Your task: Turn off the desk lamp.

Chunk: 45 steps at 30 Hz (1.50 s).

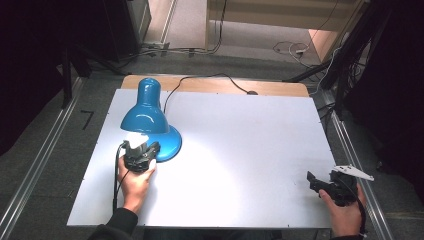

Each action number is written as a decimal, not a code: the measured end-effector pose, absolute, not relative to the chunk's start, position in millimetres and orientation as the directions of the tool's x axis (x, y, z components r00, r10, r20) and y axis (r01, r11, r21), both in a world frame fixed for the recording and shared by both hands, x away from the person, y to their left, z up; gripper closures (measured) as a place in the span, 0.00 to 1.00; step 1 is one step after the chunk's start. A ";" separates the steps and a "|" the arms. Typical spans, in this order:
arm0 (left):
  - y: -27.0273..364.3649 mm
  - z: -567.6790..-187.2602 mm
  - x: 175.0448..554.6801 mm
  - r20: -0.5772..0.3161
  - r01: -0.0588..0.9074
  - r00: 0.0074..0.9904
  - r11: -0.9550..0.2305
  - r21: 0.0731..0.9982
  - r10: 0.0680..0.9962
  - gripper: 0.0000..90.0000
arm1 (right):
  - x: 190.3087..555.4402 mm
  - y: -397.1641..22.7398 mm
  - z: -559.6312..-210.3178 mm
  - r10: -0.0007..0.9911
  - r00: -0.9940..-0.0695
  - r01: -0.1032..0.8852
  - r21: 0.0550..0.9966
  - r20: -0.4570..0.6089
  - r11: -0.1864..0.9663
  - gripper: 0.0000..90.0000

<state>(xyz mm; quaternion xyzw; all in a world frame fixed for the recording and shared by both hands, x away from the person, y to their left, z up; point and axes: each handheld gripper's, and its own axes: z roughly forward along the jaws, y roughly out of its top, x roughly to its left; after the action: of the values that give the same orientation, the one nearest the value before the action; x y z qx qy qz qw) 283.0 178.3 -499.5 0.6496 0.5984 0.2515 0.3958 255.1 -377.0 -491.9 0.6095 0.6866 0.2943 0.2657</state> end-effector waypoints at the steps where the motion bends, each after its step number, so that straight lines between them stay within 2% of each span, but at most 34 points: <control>1: 178.6 -499.4 283.1 -0.148 0.580 0.159 0.029 0.814 0.976 1.00 | 255.1 -376.7 -491.9 0.993 -0.115 0.682 0.727 -0.006 0.083 0.14; 18: 176.3 -500.9 288.4 -0.102 0.575 0.164 -0.012 0.818 0.981 1.00 | 255.0 -375.9 -491.3 0.993 -0.116 0.679 0.729 -0.004 0.082 0.14; 45: 182.0 -498.0 288.3 -0.151 0.563 0.176 0.027 0.826 0.973 1.00 | 255.4 -377.0 -492.5 0.993 -0.114 0.681 0.727 -0.003 0.081 0.14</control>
<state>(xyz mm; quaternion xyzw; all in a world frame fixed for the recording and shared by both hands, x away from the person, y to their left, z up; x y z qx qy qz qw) 288.3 182.0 -498.0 0.6504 0.5903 0.2524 0.4060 255.4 -377.0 -492.5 0.6106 0.6858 0.2946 0.2648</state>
